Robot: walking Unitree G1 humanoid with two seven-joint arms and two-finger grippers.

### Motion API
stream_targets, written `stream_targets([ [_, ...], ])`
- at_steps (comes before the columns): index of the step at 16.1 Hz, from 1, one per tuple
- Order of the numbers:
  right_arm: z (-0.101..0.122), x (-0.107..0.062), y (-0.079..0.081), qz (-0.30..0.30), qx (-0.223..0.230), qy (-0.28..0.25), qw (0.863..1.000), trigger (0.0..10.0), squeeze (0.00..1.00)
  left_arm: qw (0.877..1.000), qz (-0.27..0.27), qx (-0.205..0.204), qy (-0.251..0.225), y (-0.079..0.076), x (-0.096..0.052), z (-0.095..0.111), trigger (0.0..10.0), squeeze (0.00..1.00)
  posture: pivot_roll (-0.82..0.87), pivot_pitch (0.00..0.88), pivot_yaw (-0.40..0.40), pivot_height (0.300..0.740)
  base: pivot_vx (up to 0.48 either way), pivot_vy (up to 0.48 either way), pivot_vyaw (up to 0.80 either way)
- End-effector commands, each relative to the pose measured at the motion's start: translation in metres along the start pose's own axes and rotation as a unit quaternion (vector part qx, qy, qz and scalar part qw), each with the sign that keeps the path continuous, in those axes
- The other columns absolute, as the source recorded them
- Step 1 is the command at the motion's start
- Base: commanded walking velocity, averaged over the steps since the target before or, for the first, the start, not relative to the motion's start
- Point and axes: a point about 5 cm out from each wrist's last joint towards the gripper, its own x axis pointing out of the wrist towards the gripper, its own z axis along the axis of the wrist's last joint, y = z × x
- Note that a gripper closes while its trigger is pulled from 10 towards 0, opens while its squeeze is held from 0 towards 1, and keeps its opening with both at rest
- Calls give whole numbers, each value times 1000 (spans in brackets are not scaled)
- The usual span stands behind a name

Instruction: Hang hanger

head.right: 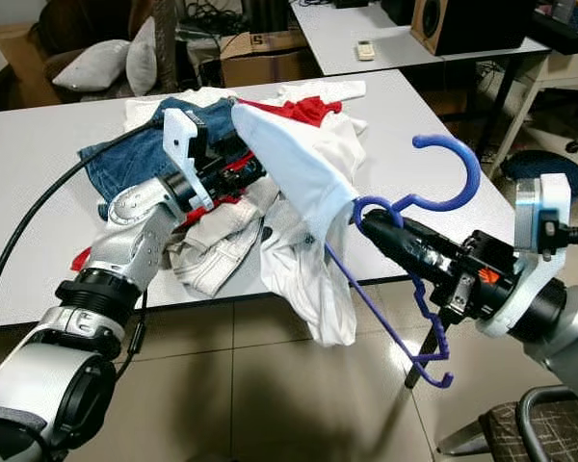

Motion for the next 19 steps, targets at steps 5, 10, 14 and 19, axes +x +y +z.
stream_targets([
  [5,2,3,6,22,3,1,1000,10000,0,1000,27,-2,1,7,-5,-3,0,0,-145,0,97,740,0,0,0],
  [10,3,4,6,23,3,4,1000,10000,0,999,52,-5,-6,11,-9,-5,0,0,-150,0,90,740,0,0,0],
  [14,2,3,8,18,3,5,1000,10000,0,986,165,-13,0,34,-16,-3,0,0,-156,0,98,740,0,0,0],
  [19,2,2,10,11,3,4,1000,10000,0,970,240,-14,24,46,-20,-5,0,0,-164,0,112,740,0,0,0],
])
